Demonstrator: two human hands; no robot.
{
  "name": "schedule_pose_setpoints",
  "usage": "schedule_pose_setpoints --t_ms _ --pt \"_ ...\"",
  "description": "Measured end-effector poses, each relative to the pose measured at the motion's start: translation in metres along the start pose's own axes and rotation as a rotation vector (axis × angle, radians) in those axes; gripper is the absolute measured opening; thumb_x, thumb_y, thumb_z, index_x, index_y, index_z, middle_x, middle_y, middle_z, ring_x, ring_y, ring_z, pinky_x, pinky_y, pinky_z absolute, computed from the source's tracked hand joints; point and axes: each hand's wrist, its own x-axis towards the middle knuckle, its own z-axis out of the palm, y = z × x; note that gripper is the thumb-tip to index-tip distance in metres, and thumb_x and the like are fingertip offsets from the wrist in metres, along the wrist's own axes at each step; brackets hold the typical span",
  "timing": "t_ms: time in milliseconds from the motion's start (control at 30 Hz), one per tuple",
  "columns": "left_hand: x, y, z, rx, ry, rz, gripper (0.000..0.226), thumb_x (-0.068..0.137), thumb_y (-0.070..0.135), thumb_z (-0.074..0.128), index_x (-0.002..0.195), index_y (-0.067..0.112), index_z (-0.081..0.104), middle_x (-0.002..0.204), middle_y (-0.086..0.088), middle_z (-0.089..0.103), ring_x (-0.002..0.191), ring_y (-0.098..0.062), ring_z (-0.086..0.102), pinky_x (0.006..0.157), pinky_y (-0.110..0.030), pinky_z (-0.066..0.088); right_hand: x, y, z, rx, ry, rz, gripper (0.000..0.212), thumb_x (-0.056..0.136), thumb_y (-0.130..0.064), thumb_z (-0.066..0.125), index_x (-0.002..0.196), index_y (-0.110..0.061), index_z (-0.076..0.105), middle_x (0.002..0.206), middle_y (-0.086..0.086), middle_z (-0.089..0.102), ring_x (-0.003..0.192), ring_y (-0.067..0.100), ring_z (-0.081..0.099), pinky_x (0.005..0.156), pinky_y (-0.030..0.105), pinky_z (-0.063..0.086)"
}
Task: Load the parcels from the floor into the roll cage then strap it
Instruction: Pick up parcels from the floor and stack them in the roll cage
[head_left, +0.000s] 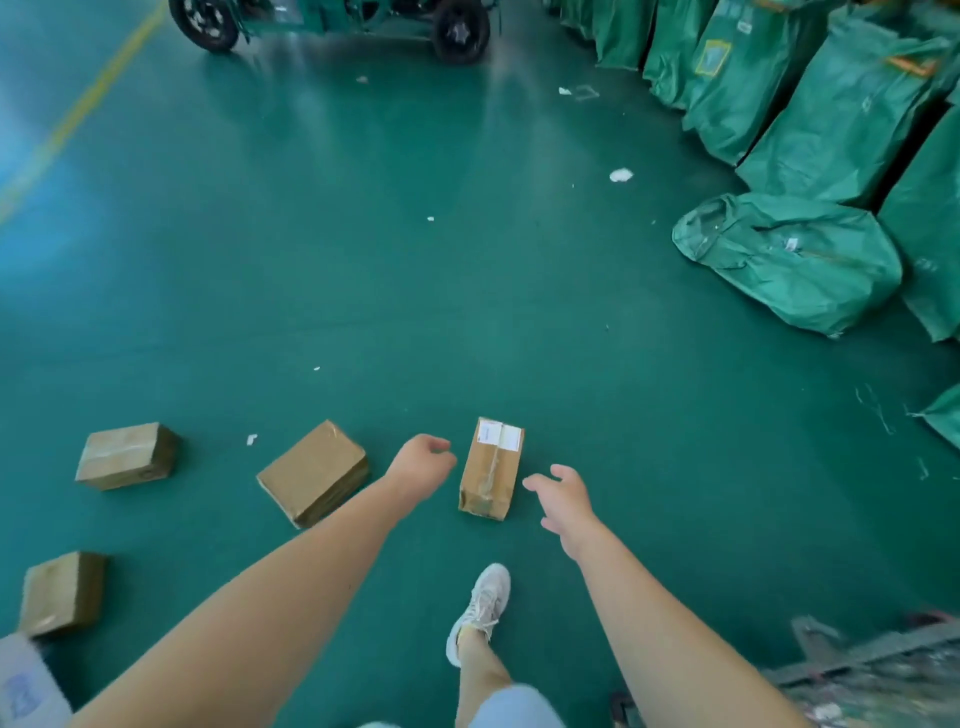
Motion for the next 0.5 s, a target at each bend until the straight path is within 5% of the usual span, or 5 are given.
schedule_pose_setpoints --t_ms 133,233,400,500 --pt "0.062 0.066 -0.006 0.082 -0.061 0.035 0.044 0.097 0.015 0.048 0.14 0.008 0.047 0.096 0.002 0.06 0.085 -0.02 0.055 0.074 -0.028 0.045 0.045 -0.048 -0.018 0.056 0.022 0.051 0.07 0.094 -0.019 0.061 0.155 -0.014 0.027 0.158 0.007 0.031 0.142 0.027 0.036 0.115 0.048 0.035" --pt "0.101 0.115 -0.005 0.193 -0.113 0.103 0.045 0.097 0.016 0.047 0.141 0.008 0.046 0.132 -0.006 0.056 0.105 -0.019 0.056 0.09 -0.029 0.045 0.072 -0.077 -0.038 0.083 0.062 0.069 0.068 0.094 -0.019 0.06 0.154 -0.015 0.028 0.158 0.006 0.031 0.141 0.028 0.037 0.115 0.048 0.035" --pt "0.167 0.177 0.015 0.419 -0.182 0.214 0.043 0.095 0.02 0.045 0.138 0.016 0.047 0.137 -0.003 0.054 0.111 -0.023 0.06 0.095 -0.035 0.05 0.118 -0.107 -0.068 0.189 0.179 0.089 0.062 0.095 -0.016 0.057 0.152 -0.016 0.031 0.149 0.009 0.043 0.128 0.024 0.046 0.11 0.043 0.04" --pt "0.205 0.202 0.034 0.542 -0.23 0.276 0.044 0.095 0.02 0.047 0.14 0.018 0.046 0.143 0.0 0.049 0.119 -0.02 0.056 0.095 -0.037 0.05 0.144 -0.112 -0.077 0.296 0.326 0.113 0.058 0.094 -0.015 0.053 0.149 -0.016 0.035 0.122 0.008 0.056 0.103 0.019 0.051 0.094 0.034 0.041"
